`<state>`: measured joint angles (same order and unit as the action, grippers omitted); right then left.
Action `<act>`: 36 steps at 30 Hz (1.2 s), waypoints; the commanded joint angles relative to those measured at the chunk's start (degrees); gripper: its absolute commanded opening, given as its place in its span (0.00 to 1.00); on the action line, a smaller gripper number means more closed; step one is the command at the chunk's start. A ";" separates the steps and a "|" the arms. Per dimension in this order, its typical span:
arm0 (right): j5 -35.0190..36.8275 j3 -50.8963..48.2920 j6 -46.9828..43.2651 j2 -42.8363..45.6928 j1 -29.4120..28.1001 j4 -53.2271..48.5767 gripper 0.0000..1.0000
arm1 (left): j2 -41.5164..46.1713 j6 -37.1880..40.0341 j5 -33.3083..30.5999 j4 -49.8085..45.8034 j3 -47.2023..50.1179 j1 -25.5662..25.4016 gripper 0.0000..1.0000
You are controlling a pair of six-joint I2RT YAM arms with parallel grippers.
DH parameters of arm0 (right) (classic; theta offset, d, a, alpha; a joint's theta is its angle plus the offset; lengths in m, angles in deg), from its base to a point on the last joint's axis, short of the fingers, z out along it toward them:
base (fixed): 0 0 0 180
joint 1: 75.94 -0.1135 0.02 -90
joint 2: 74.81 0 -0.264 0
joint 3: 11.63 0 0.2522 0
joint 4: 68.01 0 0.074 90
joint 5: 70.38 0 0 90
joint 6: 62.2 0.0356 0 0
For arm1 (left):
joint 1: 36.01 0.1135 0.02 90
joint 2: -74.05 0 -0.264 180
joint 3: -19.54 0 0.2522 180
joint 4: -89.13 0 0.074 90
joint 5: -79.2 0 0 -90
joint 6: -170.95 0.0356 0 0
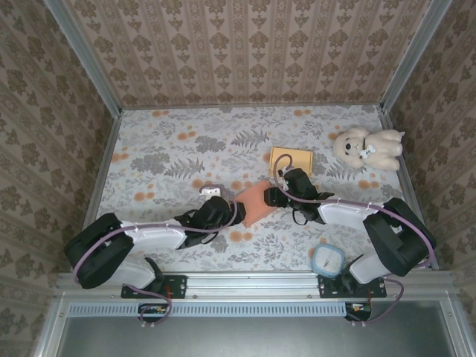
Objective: Fold the paper box
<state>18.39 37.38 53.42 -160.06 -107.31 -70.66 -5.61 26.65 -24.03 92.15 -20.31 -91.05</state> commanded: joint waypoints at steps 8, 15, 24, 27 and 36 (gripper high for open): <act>-7.67 -4.59 5.32 0.40 0.17 7.46 0.55 | -5.84 0.08 1.84 2.57 -7.62 0.07 0.84; -10.19 -6.63 9.18 2.42 -0.57 11.40 0.51 | -7.58 0.31 3.54 2.81 -9.91 1.23 0.82; -6.17 -6.61 13.85 4.75 -3.24 17.46 0.50 | -6.78 2.14 4.41 0.99 -12.57 5.37 0.82; -4.69 -5.12 14.01 3.78 -3.65 18.28 0.50 | -7.52 2.86 5.53 0.91 -13.64 7.33 0.82; -4.66 4.30 13.75 -7.41 -3.87 21.73 0.50 | -10.91 8.25 7.27 -3.11 -22.24 14.15 0.82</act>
<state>14.93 37.34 66.34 -164.80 -110.33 -54.61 -15.44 31.76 -21.08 89.90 -38.62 -77.33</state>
